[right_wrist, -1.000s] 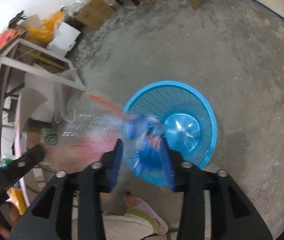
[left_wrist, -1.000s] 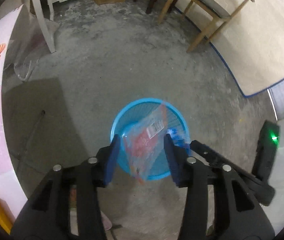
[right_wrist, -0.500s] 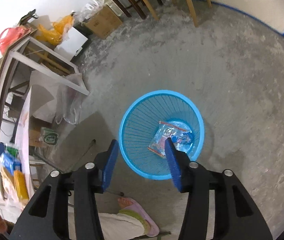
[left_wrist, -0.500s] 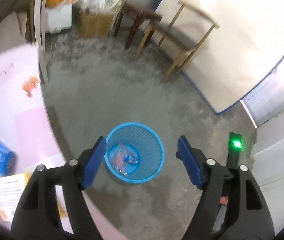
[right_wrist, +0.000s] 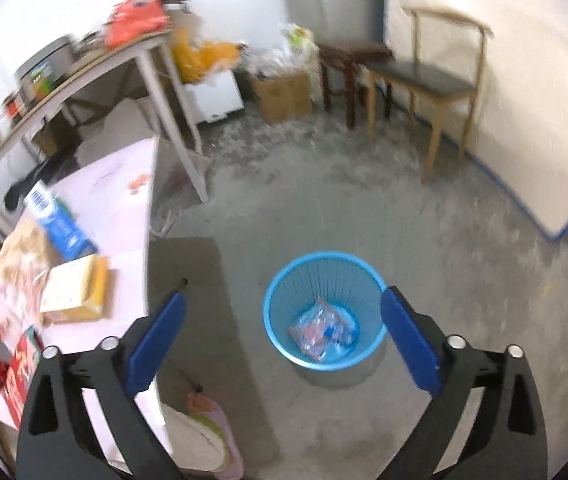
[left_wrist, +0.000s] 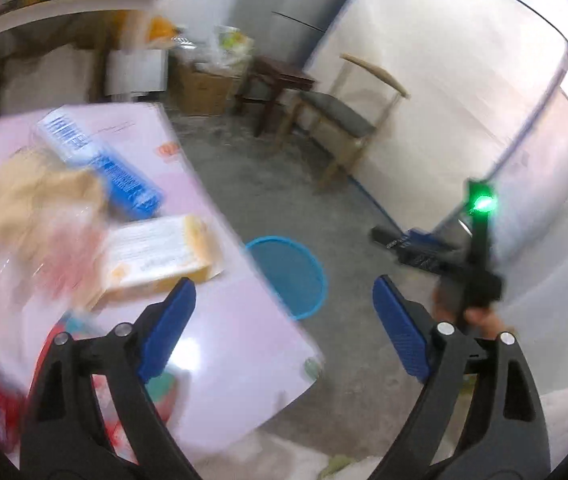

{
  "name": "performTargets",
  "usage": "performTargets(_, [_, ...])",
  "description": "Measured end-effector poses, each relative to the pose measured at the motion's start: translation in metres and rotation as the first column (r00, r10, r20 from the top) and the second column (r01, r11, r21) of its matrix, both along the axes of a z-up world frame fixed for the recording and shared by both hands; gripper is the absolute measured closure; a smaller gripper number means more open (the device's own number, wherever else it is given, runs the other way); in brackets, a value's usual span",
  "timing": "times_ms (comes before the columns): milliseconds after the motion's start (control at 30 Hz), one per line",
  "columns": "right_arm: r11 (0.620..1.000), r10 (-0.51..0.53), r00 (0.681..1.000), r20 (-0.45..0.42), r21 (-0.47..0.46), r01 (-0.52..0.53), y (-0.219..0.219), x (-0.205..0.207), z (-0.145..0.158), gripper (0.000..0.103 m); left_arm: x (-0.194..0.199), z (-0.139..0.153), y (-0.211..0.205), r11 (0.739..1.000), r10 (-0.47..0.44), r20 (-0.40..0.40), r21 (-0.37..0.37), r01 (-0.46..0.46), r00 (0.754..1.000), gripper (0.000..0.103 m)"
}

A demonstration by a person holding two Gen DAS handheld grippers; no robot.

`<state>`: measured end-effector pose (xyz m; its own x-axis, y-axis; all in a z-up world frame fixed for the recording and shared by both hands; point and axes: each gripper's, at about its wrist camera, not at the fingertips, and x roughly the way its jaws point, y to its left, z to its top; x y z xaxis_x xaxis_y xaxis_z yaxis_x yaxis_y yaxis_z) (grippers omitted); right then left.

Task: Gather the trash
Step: 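Move both tools back over the table toward the clear bags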

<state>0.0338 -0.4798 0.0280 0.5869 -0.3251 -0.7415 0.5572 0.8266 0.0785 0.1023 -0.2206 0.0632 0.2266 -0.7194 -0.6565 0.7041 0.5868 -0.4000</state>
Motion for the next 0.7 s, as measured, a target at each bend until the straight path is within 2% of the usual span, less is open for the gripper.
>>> performTargets(167, [0.981,0.114,0.993,-0.01,-0.154,-0.114,0.062,0.029,0.034,0.006,-0.008,-0.018,0.075,0.983,0.181,-0.024,-0.015,-0.182,0.983,0.01])
performTargets(233, [0.969,0.136,0.991,-0.01,-0.208,-0.135,0.082,0.037,0.043,0.006,-0.01,-0.023,0.108,0.965,0.263,-0.01,-0.026,-0.263,0.965,0.008])
performTargets(333, [0.938,0.223,0.975,0.003,-0.272,-0.214,0.115,0.051,0.052,0.006,-0.014,-0.029,0.146,0.938,0.344,-0.006,-0.028,-0.344,0.939,0.008])
performTargets(467, [0.915,0.361,0.929,0.08,-0.225,-0.336,0.146,0.056,0.057,0.006,-0.017,-0.038,0.186,0.903,0.429,-0.001,-0.031,-0.429,0.903,0.008])
performTargets(567, [0.899,0.43,0.894,0.126,-0.154,-0.41,0.16,0.063,0.054,0.006,-0.018,-0.041,0.205,0.896,0.433,-0.014,-0.103,-0.432,0.901,0.008])
performTargets(633, [0.894,0.447,0.886,0.124,-0.102,-0.437,0.166,0.069,0.051,0.006,-0.021,-0.043,0.214,0.888,0.443,-0.005,-0.14,-0.439,0.897,0.008])
performTargets(700, [0.889,0.458,0.881,0.119,-0.04,-0.456,0.17,0.075,0.046,0.006,-0.025,-0.044,0.218,0.894,0.428,0.012,-0.152,-0.421,0.904,0.008])
